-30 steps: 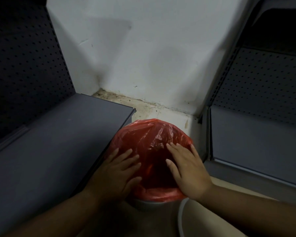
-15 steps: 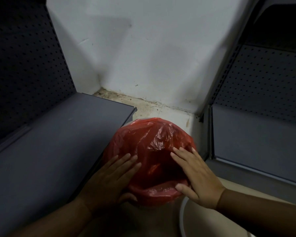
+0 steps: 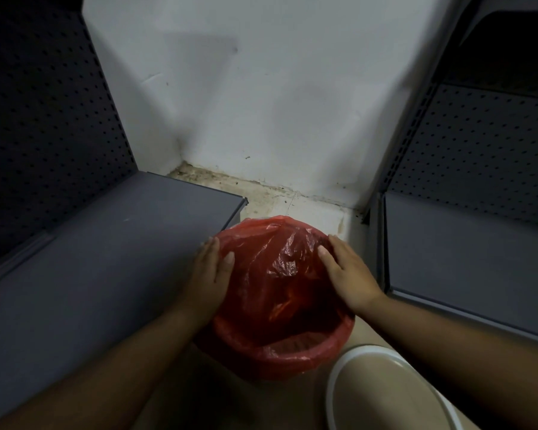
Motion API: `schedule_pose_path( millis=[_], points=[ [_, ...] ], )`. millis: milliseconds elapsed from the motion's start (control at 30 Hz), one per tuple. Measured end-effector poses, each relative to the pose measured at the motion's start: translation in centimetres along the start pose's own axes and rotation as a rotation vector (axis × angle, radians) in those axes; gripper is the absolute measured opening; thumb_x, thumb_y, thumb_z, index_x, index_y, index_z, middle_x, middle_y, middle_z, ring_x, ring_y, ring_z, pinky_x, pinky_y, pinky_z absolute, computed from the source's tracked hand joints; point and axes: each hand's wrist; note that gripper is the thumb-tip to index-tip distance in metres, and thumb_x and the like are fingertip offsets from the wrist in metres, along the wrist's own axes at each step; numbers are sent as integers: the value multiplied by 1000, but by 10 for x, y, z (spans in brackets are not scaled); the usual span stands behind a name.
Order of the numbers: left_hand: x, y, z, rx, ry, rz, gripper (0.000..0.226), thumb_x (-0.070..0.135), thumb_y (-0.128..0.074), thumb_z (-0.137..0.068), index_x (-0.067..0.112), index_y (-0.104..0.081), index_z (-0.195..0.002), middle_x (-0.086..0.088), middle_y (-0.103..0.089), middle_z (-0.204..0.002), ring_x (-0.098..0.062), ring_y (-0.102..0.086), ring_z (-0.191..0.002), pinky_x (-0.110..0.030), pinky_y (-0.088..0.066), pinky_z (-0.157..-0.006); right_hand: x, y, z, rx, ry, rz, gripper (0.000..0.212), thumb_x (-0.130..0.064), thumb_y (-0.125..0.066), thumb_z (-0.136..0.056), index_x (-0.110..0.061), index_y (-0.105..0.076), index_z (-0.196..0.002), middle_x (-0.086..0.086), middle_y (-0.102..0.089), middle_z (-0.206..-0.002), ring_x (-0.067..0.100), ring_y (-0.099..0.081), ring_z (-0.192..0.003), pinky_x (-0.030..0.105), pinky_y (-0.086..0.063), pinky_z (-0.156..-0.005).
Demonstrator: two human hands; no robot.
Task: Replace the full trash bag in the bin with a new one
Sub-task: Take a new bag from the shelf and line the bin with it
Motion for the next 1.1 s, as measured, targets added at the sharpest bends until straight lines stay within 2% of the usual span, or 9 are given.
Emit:
schedule_pose_path(
  millis=[133,333,433,533,667,767,900,1000,1100],
  points=[
    [0,4,-9,15,70,62,54,36,-28,-97,13,-21,-145,-8,-20,-156,-22,-18,-143,-33,-14,-115,0,2,-1,20,-54,-92,55,-41,-35,-98,-16,-29,-147,2,-29,-155,16,-25,-143,33,-17,-118],
    [0,11,-26,-11,146,15,52,41,-23,-97,15,-34,-140,-11,-35,-149,-26,-33,-137,-36,-24,-111,0,6,-7,18,-149,-240,54,-46,-35,-96,-22,-35,-145,3,-38,-151,21,-35,-138,40,-25,-117],
    [12,12,-28,48,-24,-193,53,41,-24,-97,16,-25,-144,-9,-23,-155,-23,-21,-142,-37,-19,-114,-4,8,-10,7,-160,-225,54,-45,-33,-97,-20,-33,-145,4,-37,-151,21,-33,-139,37,-24,-116],
    [23,5,-36,-30,-261,-403,53,40,-24,-96,19,-20,-145,-3,-16,-157,-19,-11,-145,-38,-14,-116,-6,7,-9,10,-127,-183,53,-43,-33,-98,-19,-32,-145,4,-36,-152,20,-32,-139,35,-24,-113],
    [20,-8,-47,-153,-227,-537,57,44,-21,-96,17,-17,-146,-4,-15,-157,-19,-12,-145,-39,-10,-117,-9,6,-8,7,-116,-187,50,-42,-32,-99,-22,-35,-144,2,-38,-150,19,-34,-138,32,-25,-111],
    [14,-10,-54,-162,-198,-586,62,50,-17,-94,16,-17,-145,-5,-16,-157,-21,-14,-145,-42,-12,-117,-8,5,-9,-2,-117,-189,50,-42,-32,-99,-23,-34,-144,1,-38,-150,18,-34,-139,31,-24,-112],
    [16,-5,-63,-142,-132,-496,56,43,-22,-96,14,-21,-144,-8,-22,-155,-23,-19,-143,-42,-18,-115,-3,2,-10,-8,-134,-234,48,-44,-31,-98,-24,-39,-141,0,-44,-146,19,-38,-137,29,-26,-110],
    [18,1,-64,-107,-80,-381,53,40,-24,-97,13,-29,-142,-10,-33,-150,-26,-32,-137,-40,-25,-111,3,-4,-14,2,-205,-330,49,-52,-30,-95,-27,-52,-131,2,-57,-134,22,-50,-126,42,-35,-111],
    [13,10,-66,-140,-12,-254,50,41,-22,-97,18,-33,-141,-7,-33,-151,-23,-31,-139,-36,-22,-113,6,-6,-15,3,-278,-460,52,-57,-30,-92,-24,-60,-120,4,-65,-121,23,-58,-115,46,-41,-106]
  ],
)
Point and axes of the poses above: each hand's wrist, its own z-axis away from the middle knuckle, its own y-axis out of the back of the hand, x = y × z
